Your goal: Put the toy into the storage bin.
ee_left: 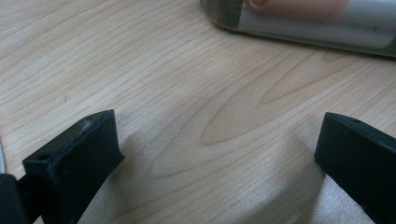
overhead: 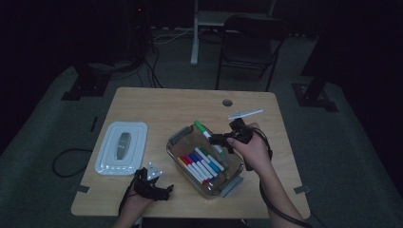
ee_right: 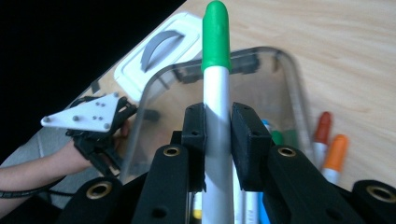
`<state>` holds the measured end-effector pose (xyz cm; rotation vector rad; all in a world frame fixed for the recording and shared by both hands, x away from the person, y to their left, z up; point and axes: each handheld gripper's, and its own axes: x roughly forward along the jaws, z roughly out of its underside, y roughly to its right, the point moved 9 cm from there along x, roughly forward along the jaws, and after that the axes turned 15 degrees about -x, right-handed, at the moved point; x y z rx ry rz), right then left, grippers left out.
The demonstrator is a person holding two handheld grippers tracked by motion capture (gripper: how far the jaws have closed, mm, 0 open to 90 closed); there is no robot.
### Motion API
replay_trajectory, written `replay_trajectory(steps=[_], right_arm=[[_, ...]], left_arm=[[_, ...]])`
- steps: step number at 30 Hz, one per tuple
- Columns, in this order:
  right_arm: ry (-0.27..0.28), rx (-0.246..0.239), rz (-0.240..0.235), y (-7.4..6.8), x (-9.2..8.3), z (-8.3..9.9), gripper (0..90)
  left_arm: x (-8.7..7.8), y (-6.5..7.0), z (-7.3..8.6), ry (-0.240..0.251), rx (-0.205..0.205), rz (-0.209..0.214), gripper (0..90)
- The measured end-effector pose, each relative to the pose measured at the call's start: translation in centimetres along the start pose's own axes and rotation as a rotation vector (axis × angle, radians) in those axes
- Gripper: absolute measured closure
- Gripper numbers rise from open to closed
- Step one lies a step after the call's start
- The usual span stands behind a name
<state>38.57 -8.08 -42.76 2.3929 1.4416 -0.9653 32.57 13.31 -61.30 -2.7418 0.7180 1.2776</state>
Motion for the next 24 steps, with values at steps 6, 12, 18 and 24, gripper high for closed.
replay_trajectory(steps=[6,12,18,24], right_arm=[[-0.064,-0.010,-0.084,-2.1,2.9,0.8,76.3],[-0.139,-0.013,-0.139,-3.3,5.3,2.0,76.3],[-0.217,-0.015,-0.165,-4.1,7.3,3.2,76.3],[-0.298,-0.019,-0.172,-4.2,9.1,4.1,76.2]], left_arm=[[0.0,0.0,0.0,0.001,0.000,0.000,0.6],[0.0,0.0,0.0,0.002,0.000,0.000,0.6],[0.0,0.0,0.0,0.001,-0.001,0.000,0.6],[0.0,0.0,0.0,0.001,-0.001,0.000,0.6]])
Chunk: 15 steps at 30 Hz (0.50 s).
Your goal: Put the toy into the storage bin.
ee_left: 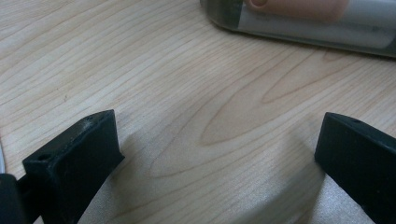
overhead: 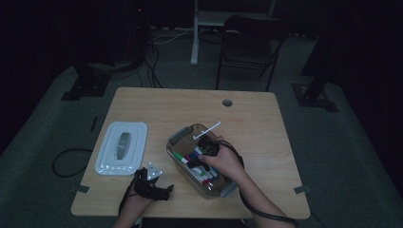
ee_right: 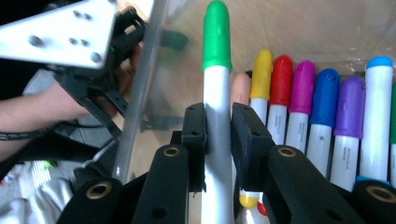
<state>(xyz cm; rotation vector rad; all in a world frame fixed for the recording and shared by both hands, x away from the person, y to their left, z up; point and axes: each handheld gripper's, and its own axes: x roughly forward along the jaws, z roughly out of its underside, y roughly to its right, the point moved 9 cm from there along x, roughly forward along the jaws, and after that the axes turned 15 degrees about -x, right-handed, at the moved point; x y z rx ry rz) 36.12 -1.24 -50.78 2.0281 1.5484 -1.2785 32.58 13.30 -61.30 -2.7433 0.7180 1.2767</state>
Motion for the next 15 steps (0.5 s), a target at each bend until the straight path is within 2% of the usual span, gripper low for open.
replay_trajectory(steps=[1,8,15], right_arm=[[0.008,0.001,0.012,0.1,0.1,-0.2,76.3],[-0.103,0.009,0.021,0.7,2.5,0.6,76.3],[-0.173,0.018,0.035,1.4,3.9,1.6,75.8]], left_arm=[[0.0,0.0,0.0,0.000,0.000,0.000,0.6],[0.0,0.0,0.0,0.001,0.000,0.000,0.6],[0.0,0.0,0.0,0.001,-0.001,0.000,0.6]])
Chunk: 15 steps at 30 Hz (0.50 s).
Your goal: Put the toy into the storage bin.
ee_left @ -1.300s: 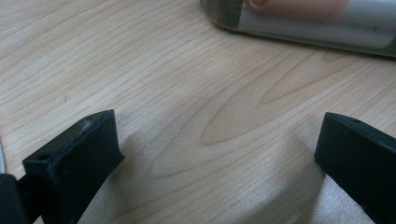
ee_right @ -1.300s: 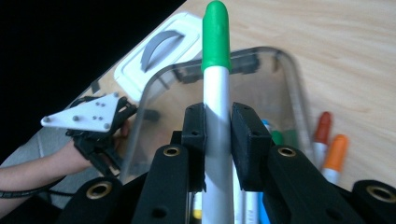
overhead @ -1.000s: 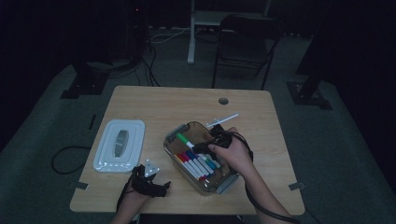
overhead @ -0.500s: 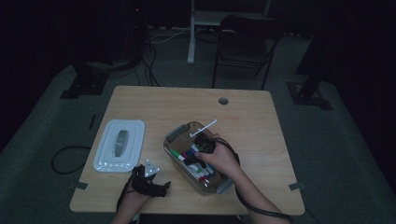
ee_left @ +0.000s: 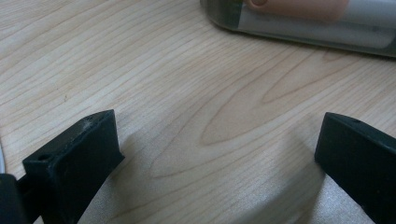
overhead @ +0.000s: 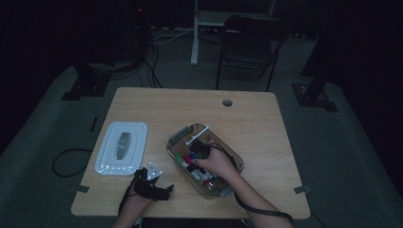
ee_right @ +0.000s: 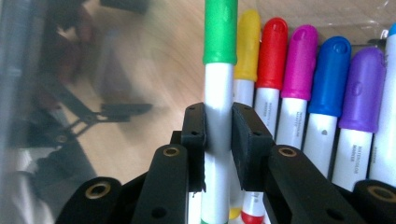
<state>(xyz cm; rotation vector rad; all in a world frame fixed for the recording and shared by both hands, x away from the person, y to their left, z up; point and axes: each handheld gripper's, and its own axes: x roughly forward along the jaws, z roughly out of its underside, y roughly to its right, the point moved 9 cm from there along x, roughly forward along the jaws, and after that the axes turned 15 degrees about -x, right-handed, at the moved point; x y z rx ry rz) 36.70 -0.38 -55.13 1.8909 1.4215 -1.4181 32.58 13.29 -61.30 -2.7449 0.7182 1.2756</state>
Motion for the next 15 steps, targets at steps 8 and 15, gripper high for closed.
replay_trajectory(steps=[8,15], right_arm=[[-0.021,0.000,0.002,0.1,0.5,0.3,69.0],[0.153,-0.049,0.069,0.4,-4.1,-1.3,59.7]], left_arm=[[0.0,0.0,0.0,0.000,0.002,0.000,0.6],[0.0,0.0,0.0,-0.002,0.003,0.001,0.6]])
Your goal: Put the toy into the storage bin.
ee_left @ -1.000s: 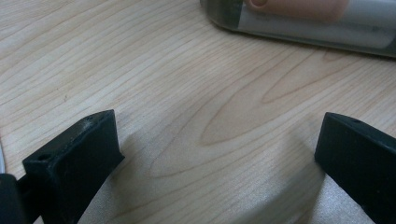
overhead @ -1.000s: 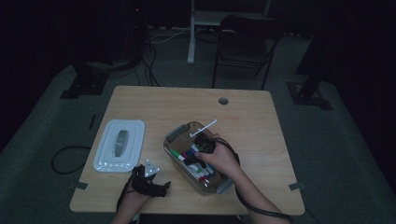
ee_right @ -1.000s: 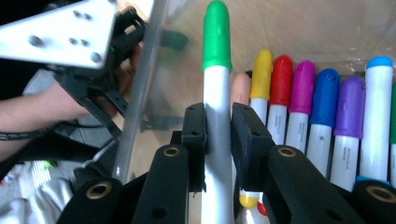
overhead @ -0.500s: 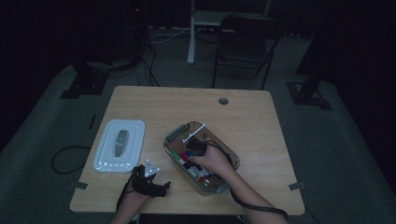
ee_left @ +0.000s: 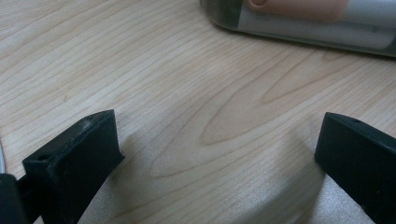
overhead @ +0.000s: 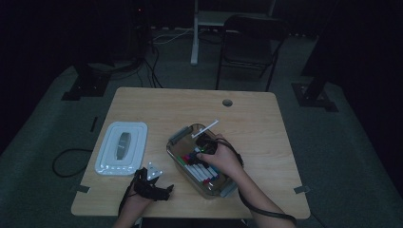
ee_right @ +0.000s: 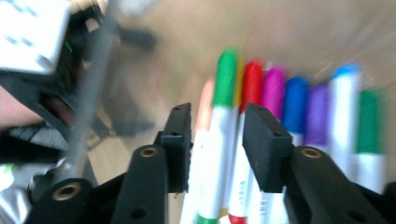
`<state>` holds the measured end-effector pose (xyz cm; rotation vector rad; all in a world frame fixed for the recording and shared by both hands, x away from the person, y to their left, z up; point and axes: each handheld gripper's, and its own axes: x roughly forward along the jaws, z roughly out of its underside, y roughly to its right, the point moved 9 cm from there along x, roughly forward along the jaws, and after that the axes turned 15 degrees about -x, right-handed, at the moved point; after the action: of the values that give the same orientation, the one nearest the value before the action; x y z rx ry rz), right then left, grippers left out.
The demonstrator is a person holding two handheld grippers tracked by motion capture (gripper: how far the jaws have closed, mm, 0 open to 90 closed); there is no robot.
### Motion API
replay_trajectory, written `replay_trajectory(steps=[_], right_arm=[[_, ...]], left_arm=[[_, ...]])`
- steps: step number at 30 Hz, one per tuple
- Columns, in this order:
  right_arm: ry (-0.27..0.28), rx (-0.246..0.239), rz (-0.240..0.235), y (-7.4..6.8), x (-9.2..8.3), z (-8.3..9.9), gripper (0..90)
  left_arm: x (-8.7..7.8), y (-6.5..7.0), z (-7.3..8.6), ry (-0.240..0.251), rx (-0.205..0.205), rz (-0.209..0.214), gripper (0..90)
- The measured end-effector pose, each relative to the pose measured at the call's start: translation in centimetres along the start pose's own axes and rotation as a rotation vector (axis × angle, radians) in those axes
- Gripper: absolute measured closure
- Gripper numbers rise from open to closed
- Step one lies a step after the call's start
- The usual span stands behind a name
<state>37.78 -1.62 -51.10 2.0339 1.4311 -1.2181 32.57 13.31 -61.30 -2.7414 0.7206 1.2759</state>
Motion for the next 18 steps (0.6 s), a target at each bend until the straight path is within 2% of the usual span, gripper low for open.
replay_trajectory(steps=[1,3,4,7,9,12,14,18], right_arm=[[0.021,-0.003,0.012,0.2,-0.7,-0.2,58.0],[0.103,-0.007,0.045,1.0,-2.9,-0.7,56.9],[0.120,-0.006,0.052,1.3,-3.6,-0.7,55.5],[0.179,0.007,0.129,3.2,-6.4,-0.3,53.3],[0.212,0.034,0.178,4.7,-8.1,0.3,53.4],[0.241,0.084,0.218,6.5,-9.9,1.6,54.1],[0.239,0.113,0.248,7.8,-10.5,2.6,54.3],[0.213,0.169,0.285,10.0,-10.1,4.9,54.7]], left_arm=[[0.0,0.0,0.0,0.002,0.000,0.000,0.6],[0.0,0.0,0.0,-0.001,0.000,0.000,0.6],[0.0,0.0,0.0,0.000,0.000,0.000,0.6],[0.0,0.0,0.0,-0.001,0.000,0.000,0.6],[0.0,0.0,0.0,-0.001,0.000,0.000,0.6],[0.0,0.0,0.0,0.001,0.000,-0.001,0.6],[0.0,0.0,0.0,0.001,0.000,-0.001,0.6],[0.0,0.0,0.0,0.002,-0.001,-0.001,0.6]])
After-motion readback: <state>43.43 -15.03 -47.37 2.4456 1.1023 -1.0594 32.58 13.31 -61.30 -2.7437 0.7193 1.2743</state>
